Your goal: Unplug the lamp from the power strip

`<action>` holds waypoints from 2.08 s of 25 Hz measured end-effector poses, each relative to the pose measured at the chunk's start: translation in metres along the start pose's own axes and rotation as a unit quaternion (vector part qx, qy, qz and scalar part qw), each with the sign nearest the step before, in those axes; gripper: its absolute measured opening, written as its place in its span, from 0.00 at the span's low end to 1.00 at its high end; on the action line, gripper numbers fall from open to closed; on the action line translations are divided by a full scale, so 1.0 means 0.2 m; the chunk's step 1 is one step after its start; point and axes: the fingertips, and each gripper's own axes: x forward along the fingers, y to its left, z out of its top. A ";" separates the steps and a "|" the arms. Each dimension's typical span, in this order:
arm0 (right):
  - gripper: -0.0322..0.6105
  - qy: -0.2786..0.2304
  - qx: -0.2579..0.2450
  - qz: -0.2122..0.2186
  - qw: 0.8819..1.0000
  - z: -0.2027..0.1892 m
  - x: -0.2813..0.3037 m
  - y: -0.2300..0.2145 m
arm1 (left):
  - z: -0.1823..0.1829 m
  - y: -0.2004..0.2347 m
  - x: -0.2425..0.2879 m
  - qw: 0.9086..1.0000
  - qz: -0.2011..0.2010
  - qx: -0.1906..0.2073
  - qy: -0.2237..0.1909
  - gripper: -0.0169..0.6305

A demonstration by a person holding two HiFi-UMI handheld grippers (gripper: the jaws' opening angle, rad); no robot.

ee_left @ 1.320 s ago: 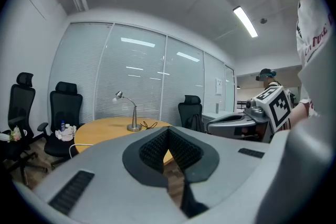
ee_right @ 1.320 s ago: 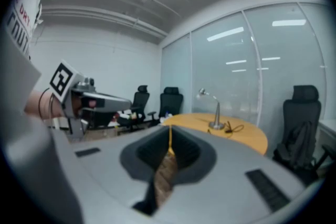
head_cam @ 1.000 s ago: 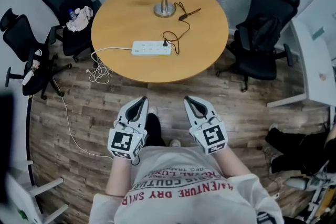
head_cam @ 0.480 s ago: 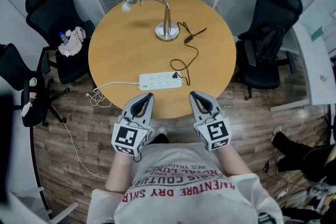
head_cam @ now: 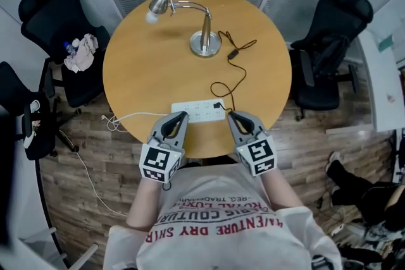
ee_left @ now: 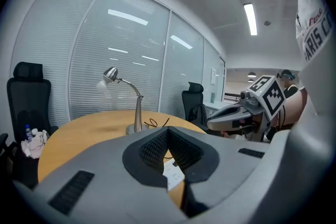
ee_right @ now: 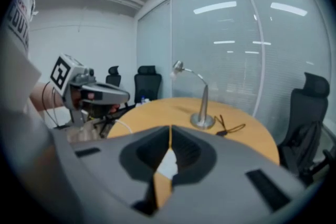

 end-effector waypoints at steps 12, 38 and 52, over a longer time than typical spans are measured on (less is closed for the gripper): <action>0.10 0.114 -0.045 0.132 0.984 -0.26 0.31 -0.05 | -0.72 0.00 0.40 0.978 -0.014 0.040 0.203 0.07; 0.22 0.342 -0.326 0.219 0.854 -0.76 0.66 -0.06 | -1.04 0.02 0.62 0.958 -0.060 0.056 0.277 0.07; 0.17 0.381 -0.360 0.255 0.812 -0.80 0.68 -0.05 | -1.04 0.02 0.62 0.953 -0.079 0.036 0.290 0.07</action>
